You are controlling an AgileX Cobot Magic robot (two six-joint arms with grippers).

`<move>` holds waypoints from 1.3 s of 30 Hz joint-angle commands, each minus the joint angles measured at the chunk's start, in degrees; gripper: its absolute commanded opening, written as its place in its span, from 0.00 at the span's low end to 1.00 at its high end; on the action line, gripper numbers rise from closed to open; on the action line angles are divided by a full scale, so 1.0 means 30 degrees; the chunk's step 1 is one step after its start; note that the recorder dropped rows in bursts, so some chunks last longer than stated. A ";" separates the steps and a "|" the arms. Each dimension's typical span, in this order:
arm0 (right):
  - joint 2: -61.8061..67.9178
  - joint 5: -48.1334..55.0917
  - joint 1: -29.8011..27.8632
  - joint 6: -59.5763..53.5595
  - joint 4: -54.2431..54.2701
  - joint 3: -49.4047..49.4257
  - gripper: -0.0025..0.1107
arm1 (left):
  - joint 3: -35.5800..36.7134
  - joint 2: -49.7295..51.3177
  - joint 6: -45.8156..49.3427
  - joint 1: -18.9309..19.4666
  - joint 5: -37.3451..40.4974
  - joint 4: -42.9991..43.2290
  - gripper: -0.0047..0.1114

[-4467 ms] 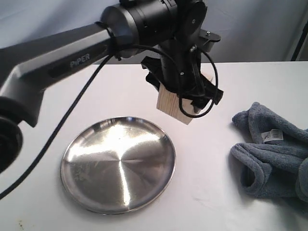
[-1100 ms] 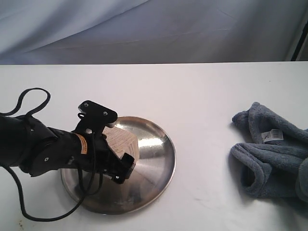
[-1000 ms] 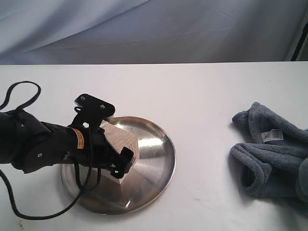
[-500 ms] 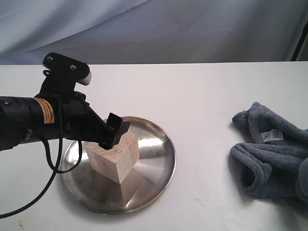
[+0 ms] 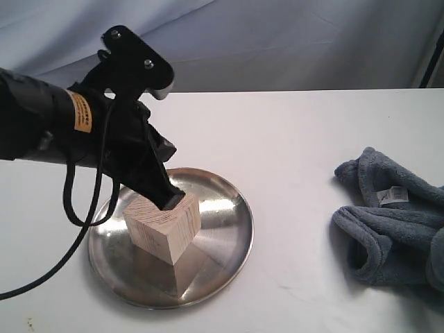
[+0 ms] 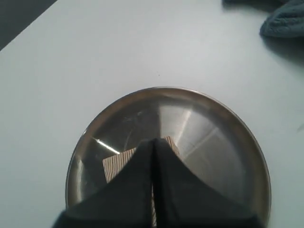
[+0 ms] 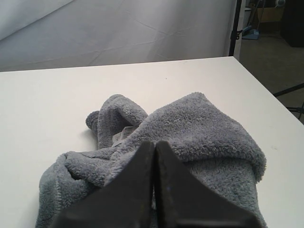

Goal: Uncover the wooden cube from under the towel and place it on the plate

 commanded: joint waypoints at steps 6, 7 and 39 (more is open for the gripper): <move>-0.0072 -0.0037 0.0027 -0.0099 0.0087 0.0073 0.02 | -0.3632 0.1831 0.0241 -0.0449 0.7833 -0.0099 0.04; -0.0072 -0.0037 0.0027 -0.0099 0.0087 0.0073 0.02 | -0.4128 0.2328 -0.1132 -0.0368 0.8476 0.0040 0.04; -0.0072 -0.0037 0.0027 -0.0099 0.0087 0.0073 0.02 | -1.2736 0.9095 -0.5935 1.2000 1.3737 -0.1356 0.04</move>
